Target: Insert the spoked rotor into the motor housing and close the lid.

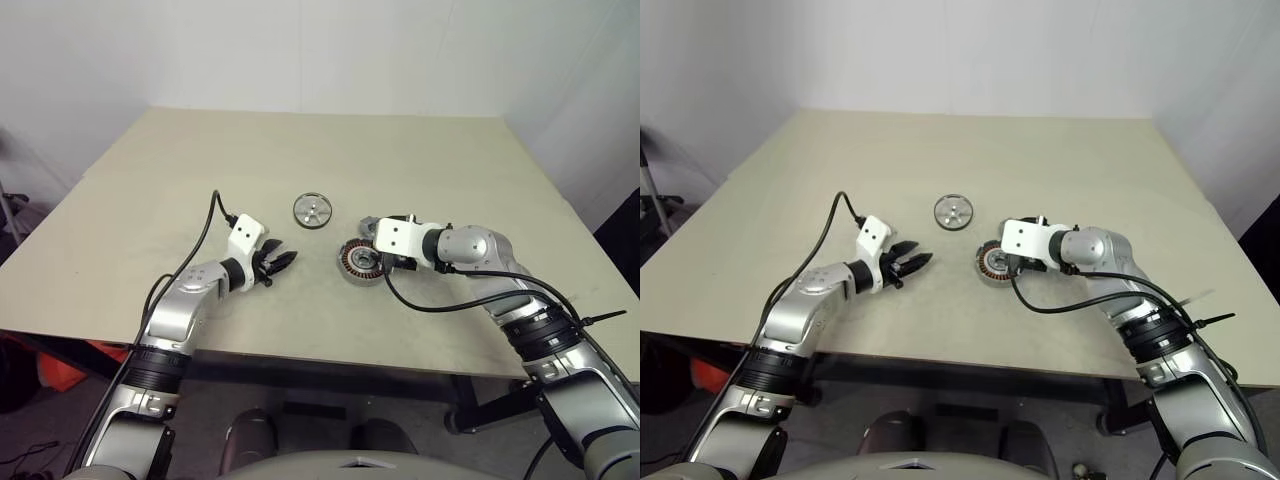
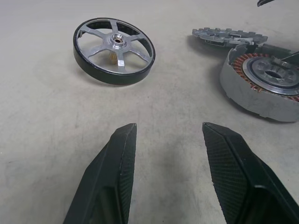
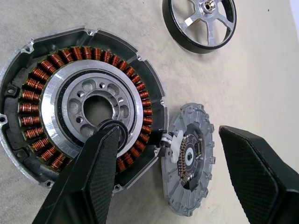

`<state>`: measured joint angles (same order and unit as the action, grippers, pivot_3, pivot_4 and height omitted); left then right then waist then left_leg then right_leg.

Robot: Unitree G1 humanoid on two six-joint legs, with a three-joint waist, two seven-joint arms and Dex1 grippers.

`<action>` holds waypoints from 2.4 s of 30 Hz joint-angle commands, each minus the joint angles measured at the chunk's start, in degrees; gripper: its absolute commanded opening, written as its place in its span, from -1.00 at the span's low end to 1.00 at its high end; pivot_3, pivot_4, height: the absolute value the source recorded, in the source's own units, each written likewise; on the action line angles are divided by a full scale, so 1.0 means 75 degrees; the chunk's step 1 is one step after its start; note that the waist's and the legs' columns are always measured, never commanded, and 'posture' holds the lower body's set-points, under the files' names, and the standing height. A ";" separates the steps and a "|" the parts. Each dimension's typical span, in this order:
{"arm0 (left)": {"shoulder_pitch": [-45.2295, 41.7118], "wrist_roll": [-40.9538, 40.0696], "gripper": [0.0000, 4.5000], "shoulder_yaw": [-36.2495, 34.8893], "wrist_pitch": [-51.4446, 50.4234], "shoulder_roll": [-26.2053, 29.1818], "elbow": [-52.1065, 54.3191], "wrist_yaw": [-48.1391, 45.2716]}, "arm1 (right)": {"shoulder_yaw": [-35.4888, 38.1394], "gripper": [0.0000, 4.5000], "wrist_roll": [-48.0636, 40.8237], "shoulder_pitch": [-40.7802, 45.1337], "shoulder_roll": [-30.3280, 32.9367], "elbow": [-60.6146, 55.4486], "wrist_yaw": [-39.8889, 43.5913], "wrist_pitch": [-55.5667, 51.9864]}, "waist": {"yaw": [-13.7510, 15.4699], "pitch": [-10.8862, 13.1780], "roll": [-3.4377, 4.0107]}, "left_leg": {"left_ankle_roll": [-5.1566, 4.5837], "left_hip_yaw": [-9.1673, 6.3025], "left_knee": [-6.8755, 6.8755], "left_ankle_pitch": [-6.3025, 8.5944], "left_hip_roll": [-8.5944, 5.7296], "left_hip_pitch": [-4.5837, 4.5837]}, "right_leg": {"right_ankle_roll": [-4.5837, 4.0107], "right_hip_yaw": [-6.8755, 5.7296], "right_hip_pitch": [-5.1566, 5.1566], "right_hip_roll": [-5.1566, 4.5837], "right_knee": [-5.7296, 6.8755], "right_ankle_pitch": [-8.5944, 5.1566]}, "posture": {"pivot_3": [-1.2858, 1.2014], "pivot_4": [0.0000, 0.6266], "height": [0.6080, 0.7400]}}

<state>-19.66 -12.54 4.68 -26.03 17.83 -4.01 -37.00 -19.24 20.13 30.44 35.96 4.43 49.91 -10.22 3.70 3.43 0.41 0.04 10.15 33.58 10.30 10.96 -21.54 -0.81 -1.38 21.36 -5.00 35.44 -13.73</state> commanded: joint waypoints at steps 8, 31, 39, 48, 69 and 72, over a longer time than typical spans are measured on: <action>-0.0070 0.0015 0.05 -0.0078 0.0213 0.0028 0.0161 0.0130 | -0.0328 0.53 0.0096 -0.0131 -0.0379 -0.0385 0.0069 0.0050 | -0.0072 -0.0002 -0.0003 | 0.0009 0.0000 -0.0022 -0.0005 0.0000 0.0013 | -0.0006 0.0003 -0.0002 0.0004 0.0000 -0.0004 | 0.03 -1.00 1.00; -0.0024 0.0002 0.05 -0.0057 0.0218 -0.0055 0.0056 0.0224 | -0.0663 0.53 0.0413 0.0822 -0.0989 0.1085 -0.0044 0.0666 | -0.0152 -0.0004 -0.0013 | 0.0031 -0.0006 -0.0049 -0.0018 -0.0001 0.0057 | -0.0035 0.0007 0.0006 0.0014 0.0012 0.0001 | 0.03 -1.00 1.00; 0.0128 0.0004 0.05 -0.0085 0.0260 -0.0042 0.0147 0.0270 | -0.0565 0.53 0.0371 0.0973 -0.1002 0.1246 -0.0051 0.0910 | -0.0184 -0.0004 -0.0022 | 0.0017 -0.0005 -0.0056 -0.0009 -0.0001 0.0045 | -0.0038 0.0005 0.0013 0.0016 -0.0006 0.0002 | 0.03 -1.00 1.00; 0.0074 0.0032 0.05 -0.0003 0.0273 -0.0070 0.0073 0.0278 | -0.0075 0.53 -0.0010 0.0594 -0.0687 0.0183 0.0115 0.0438 | -0.0132 0.0001 -0.0027 | 0.0020 -0.0006 -0.0058 -0.0011 -0.0005 0.0027 | -0.0037 0.0005 0.0025 0.0013 -0.0007 0.0002 | 0.03 -1.00 1.00; -0.0047 0.0145 0.05 0.0008 0.0373 -0.0043 -0.0260 0.0210 | 0.0167 -0.90 -0.0488 0.0364 -0.0484 -0.0226 0.0033 -0.0263 | -0.0105 0.0001 -0.0027 | 0.0018 -0.0006 -0.0053 -0.0011 -0.0007 -0.0030 | -0.0039 0.0002 0.0089 0.0011 -0.0002 0.0004 | 0.03 -1.00 1.00; -0.0075 0.0148 0.05 0.0006 0.0399 -0.0063 -0.0322 0.0205 | 0.0176 -0.90 -0.0502 0.0277 -0.0367 -0.0382 0.0087 -0.0328 | -0.0090 0.0001 -0.0027 | 0.0017 -0.0006 -0.0053 -0.0011 -0.0007 -0.0029 | -0.0039 0.0002 0.0088 0.0011 -0.0002 0.0004 | 0.03 -1.00 1.00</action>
<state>-19.24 -11.29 5.11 -24.56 17.28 -7.09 -35.10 -20.07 17.49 32.53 32.35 4.61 50.39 -12.58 3.03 3.43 0.21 0.17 10.11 33.19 10.21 10.90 -21.76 -1.10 -1.36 22.02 -4.92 35.44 -13.69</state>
